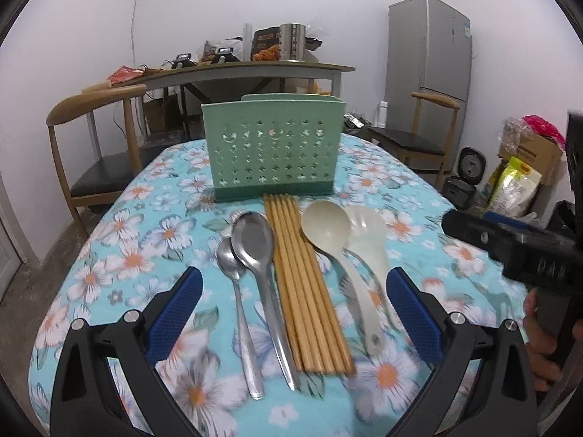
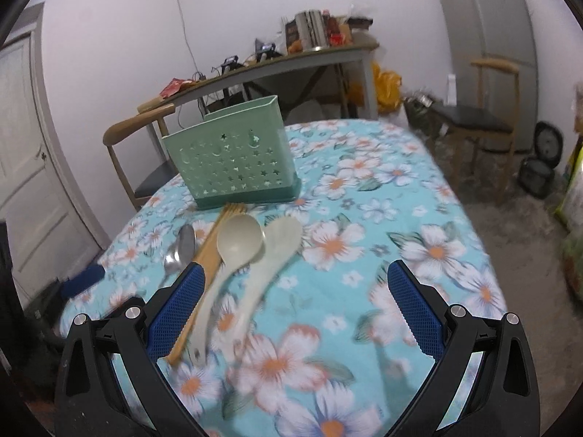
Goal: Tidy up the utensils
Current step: 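Grasp the cream ladle handle with the left tool while the right tool grasps the cream rice paddle, then lift the cream ladle with the left tool while the right tool lifts the paddle over the green holder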
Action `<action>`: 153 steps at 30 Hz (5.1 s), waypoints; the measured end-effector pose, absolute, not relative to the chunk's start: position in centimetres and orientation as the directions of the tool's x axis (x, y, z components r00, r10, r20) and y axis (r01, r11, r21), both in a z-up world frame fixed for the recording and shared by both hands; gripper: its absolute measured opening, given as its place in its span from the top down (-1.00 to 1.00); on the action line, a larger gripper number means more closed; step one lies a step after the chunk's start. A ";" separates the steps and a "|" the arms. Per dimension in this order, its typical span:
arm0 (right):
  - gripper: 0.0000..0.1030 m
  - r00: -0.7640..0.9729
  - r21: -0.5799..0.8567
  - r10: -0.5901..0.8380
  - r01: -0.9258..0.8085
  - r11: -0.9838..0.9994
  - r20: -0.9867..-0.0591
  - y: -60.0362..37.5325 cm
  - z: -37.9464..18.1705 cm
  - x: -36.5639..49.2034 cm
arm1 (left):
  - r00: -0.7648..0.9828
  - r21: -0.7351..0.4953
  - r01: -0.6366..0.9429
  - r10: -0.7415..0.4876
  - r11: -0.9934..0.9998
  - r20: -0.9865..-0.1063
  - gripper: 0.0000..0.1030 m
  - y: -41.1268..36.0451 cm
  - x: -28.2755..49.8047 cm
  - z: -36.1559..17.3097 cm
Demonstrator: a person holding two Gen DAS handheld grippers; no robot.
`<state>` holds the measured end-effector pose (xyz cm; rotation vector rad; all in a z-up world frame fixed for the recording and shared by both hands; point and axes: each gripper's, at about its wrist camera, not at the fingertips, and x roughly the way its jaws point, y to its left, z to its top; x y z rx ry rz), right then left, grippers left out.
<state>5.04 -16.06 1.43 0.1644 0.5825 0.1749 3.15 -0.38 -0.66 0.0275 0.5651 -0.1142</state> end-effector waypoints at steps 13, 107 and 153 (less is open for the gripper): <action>-0.87 0.761 0.382 0.359 -0.159 0.910 -0.540 -17.6 1.5 13.1 | 0.679 -0.083 0.359 -0.321 0.930 -0.660 -0.74 -3.5 13.0 -0.7; 0.95 0.964 0.079 0.259 -0.254 0.964 -0.059 -14.4 12.2 24.2 | 0.954 -0.099 0.109 -0.132 0.989 -0.270 0.94 0.8 29.5 9.7; 0.91 0.912 0.108 0.342 -0.325 0.940 -0.227 -15.2 8.9 24.0 | 0.911 -0.342 -0.030 -0.116 0.939 -0.397 0.86 2.7 32.2 8.8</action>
